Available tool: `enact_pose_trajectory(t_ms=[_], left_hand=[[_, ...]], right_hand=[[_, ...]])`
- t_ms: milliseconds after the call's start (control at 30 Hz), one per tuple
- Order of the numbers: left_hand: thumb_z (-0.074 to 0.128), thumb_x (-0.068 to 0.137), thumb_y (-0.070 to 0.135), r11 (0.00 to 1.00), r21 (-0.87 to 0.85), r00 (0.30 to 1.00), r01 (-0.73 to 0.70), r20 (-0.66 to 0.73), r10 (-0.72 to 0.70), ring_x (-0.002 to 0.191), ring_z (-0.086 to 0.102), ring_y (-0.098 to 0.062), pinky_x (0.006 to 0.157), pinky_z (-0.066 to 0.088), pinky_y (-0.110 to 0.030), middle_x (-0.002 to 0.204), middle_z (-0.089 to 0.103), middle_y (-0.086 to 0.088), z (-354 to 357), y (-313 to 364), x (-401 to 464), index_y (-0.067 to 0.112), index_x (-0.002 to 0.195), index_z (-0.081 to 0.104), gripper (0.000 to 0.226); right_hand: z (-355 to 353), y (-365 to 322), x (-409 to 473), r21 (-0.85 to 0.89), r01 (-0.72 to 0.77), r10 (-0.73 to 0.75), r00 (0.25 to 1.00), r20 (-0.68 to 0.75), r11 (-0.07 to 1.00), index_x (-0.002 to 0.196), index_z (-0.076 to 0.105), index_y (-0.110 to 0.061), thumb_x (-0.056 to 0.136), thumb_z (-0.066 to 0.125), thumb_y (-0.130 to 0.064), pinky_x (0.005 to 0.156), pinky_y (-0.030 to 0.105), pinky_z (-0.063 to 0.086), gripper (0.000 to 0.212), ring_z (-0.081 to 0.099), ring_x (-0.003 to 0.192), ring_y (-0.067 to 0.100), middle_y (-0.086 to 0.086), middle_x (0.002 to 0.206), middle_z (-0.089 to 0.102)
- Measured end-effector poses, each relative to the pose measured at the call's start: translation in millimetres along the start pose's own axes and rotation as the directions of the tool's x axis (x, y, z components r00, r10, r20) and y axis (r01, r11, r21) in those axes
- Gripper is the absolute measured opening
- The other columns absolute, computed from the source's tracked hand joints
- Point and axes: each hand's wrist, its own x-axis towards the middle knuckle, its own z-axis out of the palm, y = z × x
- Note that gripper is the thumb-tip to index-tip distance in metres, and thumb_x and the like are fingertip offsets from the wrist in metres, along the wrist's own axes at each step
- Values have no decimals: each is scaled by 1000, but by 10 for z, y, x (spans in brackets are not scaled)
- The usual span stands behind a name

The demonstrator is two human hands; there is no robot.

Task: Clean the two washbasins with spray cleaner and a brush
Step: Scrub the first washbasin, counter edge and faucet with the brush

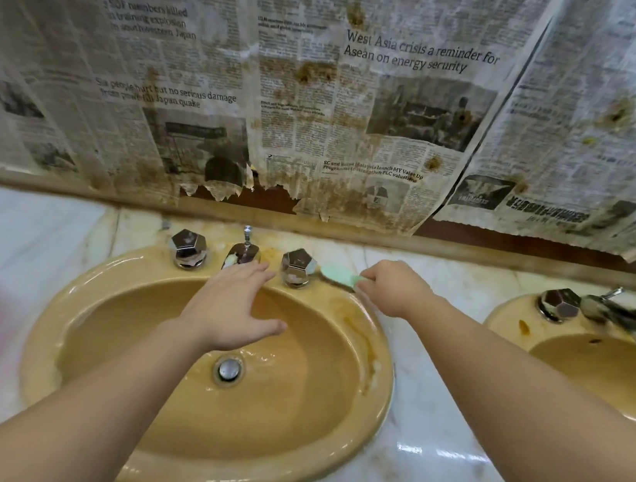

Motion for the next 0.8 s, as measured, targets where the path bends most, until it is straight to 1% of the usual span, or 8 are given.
enact_pose_trajectory(t_ms=[67,133,300,400,533,633,667,800], left_hand=[[61,79,75,1000,-4,1000,8,-6,-8,154,18,-11,125,17,-37,167,24,10,-1,12,-3,29,158,32,96],[61,80,74,1000,-4,1000,16,-16,-16,153,19,-11,124,18,-37,166,25,11,-1,25,1,29,158,33,94],[62,80,74,999,-2,998,40,-39,-40,152,22,-10,124,21,-36,165,29,11,14,47,8,29,157,35,93],[60,79,76,999,-13,998,52,-41,-52,152,23,-10,124,21,-37,164,30,12,36,36,16,30,156,36,93],[61,79,75,998,-14,997,63,-53,-63,151,24,-10,123,22,-38,164,31,12,58,30,25,30,155,38,92],[62,80,75,998,-10,995,70,-71,-70,151,26,-10,123,23,-38,163,32,12,69,50,31,31,155,39,90],[62,80,75,998,-10,995,69,-75,-70,151,26,-10,123,23,-38,163,32,12,75,50,31,31,155,39,90],[61,79,76,997,-11,994,73,-78,-73,150,26,-8,123,23,-38,162,33,14,79,37,35,32,154,40,89]], right_hand=[[31,34,21,62,-9,8,1000,22,998,80,75,-15,93,59,-36,66,36,49,29,62,79,25,7,80,70],[10,14,-16,68,33,-46,978,202,997,95,81,-28,92,66,-42,71,34,53,21,63,83,18,-4,85,72],[9,47,52,-1,17,-17,1000,-5,1000,78,73,-18,94,55,-36,68,37,52,30,64,80,26,3,79,69],[-46,40,-3,24,88,-91,970,227,996,103,81,-30,93,66,-43,83,35,55,22,66,92,15,-7,97,74],[-156,164,-13,-83,98,-88,989,122,992,84,77,-27,94,60,-39,71,37,53,23,62,80,24,-2,79,68],[-333,263,-65,-138,85,-27,927,374,987,92,80,-32,91,68,-42,60,32,50,16,54,64,23,-4,68,63],[-368,262,-92,-182,97,-21,925,380,978,92,79,-31,92,67,-42,59,31,47,16,51,62,21,-6,65,60],[-280,332,-133,-249,96,-60,987,147,964,92,77,-25,95,60,-40,70,38,52,23,60,78,21,-2,80,66]])
